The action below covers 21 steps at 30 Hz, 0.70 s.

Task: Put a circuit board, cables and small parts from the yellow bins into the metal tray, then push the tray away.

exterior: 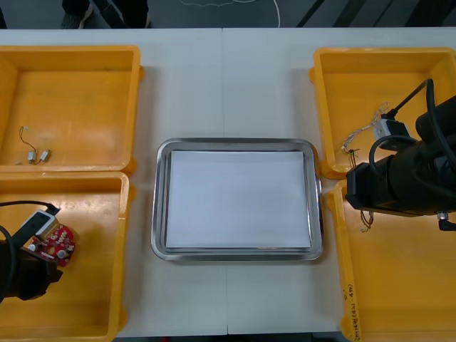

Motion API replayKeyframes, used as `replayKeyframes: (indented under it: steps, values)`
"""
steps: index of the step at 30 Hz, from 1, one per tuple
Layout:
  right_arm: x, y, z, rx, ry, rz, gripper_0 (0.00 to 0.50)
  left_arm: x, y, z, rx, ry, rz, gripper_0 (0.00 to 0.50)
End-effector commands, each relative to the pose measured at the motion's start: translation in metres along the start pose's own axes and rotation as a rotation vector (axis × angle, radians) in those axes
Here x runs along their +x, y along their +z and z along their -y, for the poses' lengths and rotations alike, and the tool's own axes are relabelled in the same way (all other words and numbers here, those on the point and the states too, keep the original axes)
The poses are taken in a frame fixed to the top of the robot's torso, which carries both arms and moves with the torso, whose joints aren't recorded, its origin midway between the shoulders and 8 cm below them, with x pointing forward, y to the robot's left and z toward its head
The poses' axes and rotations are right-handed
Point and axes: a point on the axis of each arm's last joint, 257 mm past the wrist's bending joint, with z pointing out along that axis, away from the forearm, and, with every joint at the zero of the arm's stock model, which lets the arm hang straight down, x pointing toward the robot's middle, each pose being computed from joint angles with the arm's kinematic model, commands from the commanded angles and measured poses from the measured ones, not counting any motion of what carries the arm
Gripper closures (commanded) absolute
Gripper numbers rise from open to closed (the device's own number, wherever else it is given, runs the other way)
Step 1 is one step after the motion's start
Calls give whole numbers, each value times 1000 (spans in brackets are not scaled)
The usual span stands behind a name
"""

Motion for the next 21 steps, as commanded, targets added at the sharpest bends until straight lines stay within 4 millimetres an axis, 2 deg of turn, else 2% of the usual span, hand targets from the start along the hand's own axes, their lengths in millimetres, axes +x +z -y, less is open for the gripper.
replayKeyframes:
  steps: [1, 19, 21]
  values:
    - [-8, -6, -7, -5, -32, 25, 500, -18, 1, 6, -5, 178, 33, 0]
    - [-7, -6, -7, -6, -33, 22, 500, -25, 5, 11, -7, 173, 42, 0]
    - [-6, -5, -7, -7, -34, 20, 500, -26, 5, 11, -9, 175, 44, 13]
